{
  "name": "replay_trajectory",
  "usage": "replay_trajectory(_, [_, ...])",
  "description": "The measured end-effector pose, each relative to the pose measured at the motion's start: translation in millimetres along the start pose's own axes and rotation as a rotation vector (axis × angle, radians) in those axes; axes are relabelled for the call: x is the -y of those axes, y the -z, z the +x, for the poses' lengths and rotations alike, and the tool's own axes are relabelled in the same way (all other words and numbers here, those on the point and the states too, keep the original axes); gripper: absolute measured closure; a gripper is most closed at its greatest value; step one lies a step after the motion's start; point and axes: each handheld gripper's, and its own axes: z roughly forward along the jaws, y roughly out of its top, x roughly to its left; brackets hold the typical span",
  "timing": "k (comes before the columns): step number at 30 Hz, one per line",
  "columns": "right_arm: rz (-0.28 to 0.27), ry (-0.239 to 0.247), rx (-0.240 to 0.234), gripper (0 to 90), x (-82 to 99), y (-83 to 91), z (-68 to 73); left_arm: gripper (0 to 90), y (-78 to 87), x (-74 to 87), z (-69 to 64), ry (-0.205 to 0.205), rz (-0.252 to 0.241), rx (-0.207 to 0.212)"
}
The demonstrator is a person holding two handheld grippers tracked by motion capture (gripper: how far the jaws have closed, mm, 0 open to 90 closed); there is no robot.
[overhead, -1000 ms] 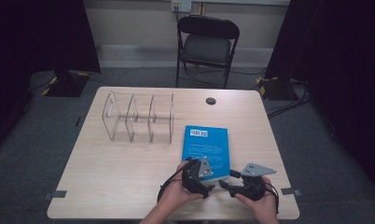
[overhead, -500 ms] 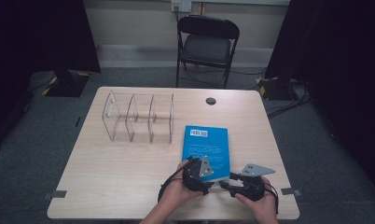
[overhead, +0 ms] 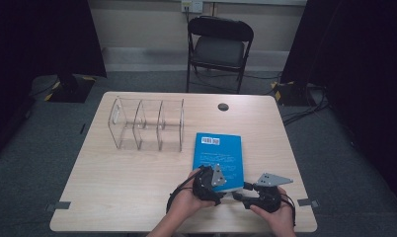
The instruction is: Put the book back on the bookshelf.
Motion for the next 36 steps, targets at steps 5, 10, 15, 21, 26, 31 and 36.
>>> replay_trajectory(5, [0.007,0.015,-0.001,37.3,-0.1,-0.2,0.5,28.6,2.4,-2.0,-1.4,-0.015,0.011,0.008])
replay_trajectory(10, [0.030,0.026,0.025,32.6,2.4,0.7,-2.0,29.4,2.2,-2.0,-1.6,-0.020,0.011,0.007])
replay_trajectory(15, [0.048,0.031,0.036,32.2,7.6,1.5,-6.0,33.6,3.7,-2.4,-1.7,-0.024,0.006,0.017])
replay_trajectory(21, [0.046,0.023,0.046,32.3,10.8,4.5,-11.8,40.6,5.7,-3.7,-4.7,-0.060,0.004,0.019])
replay_trajectory(26, [0.054,0.019,0.048,32.0,14.5,5.7,-15.6,47.6,7.7,-7.1,-5.0,-0.080,0.024,0.027])
replay_trajectory(31, [0.049,0.013,0.057,31.0,16.7,8.7,-20.7,56.4,10.7,-11.1,-2.8,-0.064,0.039,0.053])
replay_trajectory(36, [0.057,0.013,0.051,28.7,19.9,8.9,-23.5,63.3,13.2,-15.2,-2.7,-0.048,0.057,0.055])
